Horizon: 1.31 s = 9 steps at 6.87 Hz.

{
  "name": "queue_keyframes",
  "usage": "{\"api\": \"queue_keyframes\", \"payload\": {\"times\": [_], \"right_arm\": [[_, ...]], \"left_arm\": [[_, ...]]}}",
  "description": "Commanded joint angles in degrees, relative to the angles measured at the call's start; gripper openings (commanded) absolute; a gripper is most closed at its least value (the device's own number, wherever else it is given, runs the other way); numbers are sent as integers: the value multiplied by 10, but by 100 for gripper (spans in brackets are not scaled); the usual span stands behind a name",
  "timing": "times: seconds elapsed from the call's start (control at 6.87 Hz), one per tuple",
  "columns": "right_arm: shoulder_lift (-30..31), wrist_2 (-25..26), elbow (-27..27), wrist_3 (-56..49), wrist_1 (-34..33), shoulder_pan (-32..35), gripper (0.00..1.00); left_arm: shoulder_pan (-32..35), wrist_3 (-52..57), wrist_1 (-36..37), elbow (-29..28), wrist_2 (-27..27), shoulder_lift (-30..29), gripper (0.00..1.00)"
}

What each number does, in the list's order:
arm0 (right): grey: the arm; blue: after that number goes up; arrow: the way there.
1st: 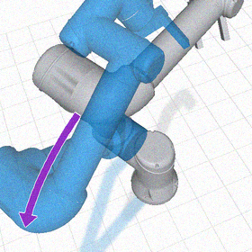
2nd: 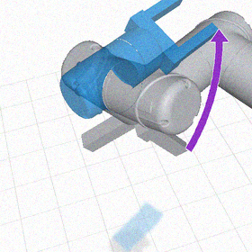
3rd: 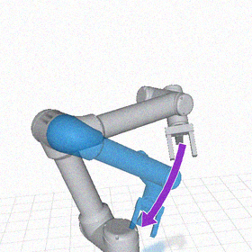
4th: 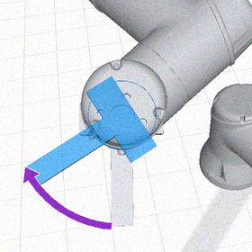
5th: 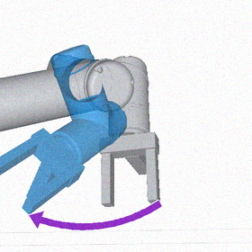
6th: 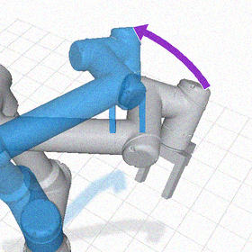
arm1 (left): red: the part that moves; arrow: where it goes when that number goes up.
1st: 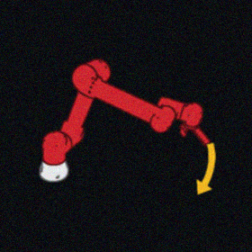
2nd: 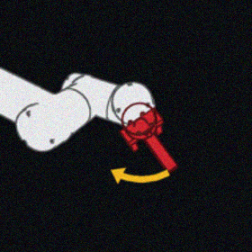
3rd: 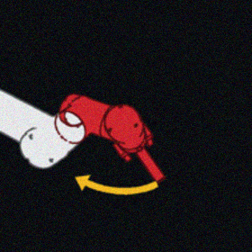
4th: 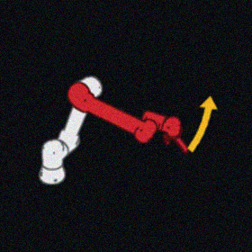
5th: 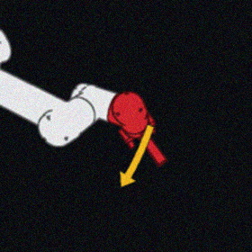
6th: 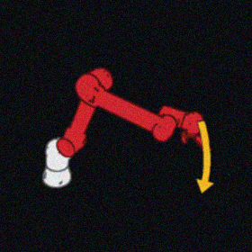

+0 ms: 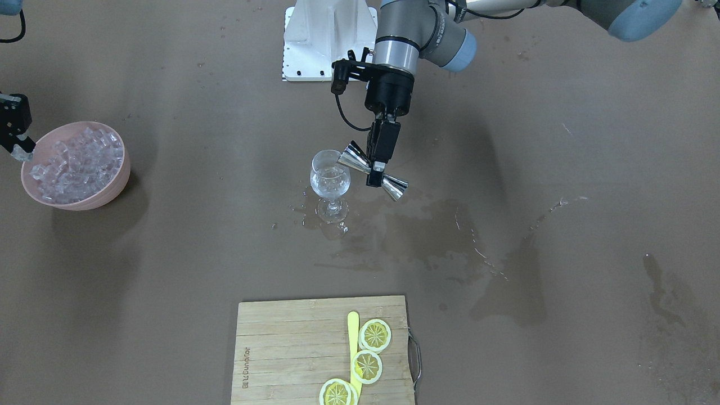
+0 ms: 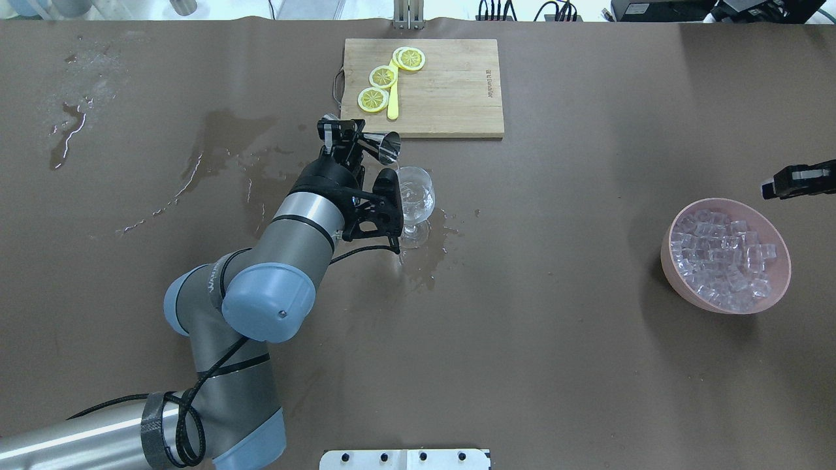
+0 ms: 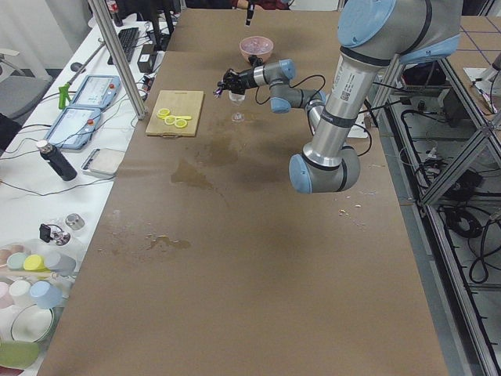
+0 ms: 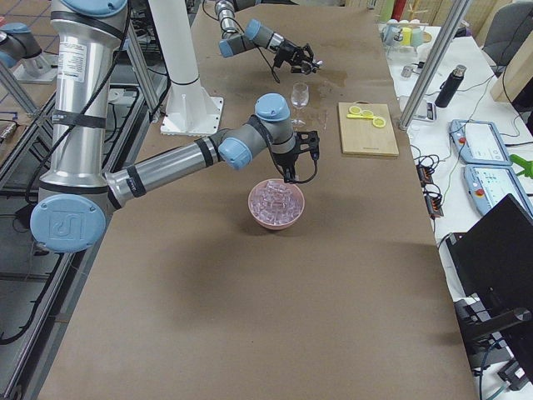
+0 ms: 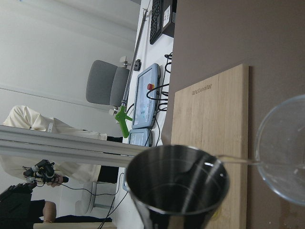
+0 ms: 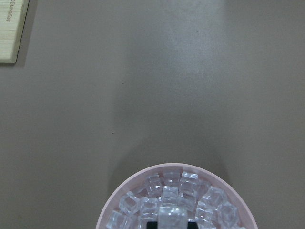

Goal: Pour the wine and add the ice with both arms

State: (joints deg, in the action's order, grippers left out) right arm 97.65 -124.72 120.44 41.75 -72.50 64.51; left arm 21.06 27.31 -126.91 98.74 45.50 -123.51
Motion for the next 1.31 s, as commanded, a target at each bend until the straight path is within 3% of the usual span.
{"api": "queue_keyframes", "payload": {"times": [0.0, 1.17], "right_arm": [[0, 1, 0, 0, 0, 0, 19], [-1, 0, -1, 4, 1, 0, 19]], "left_arm": [[-1, 2, 1, -3, -7, 3, 0], [-16, 18, 48, -13, -58, -22, 0]]}}
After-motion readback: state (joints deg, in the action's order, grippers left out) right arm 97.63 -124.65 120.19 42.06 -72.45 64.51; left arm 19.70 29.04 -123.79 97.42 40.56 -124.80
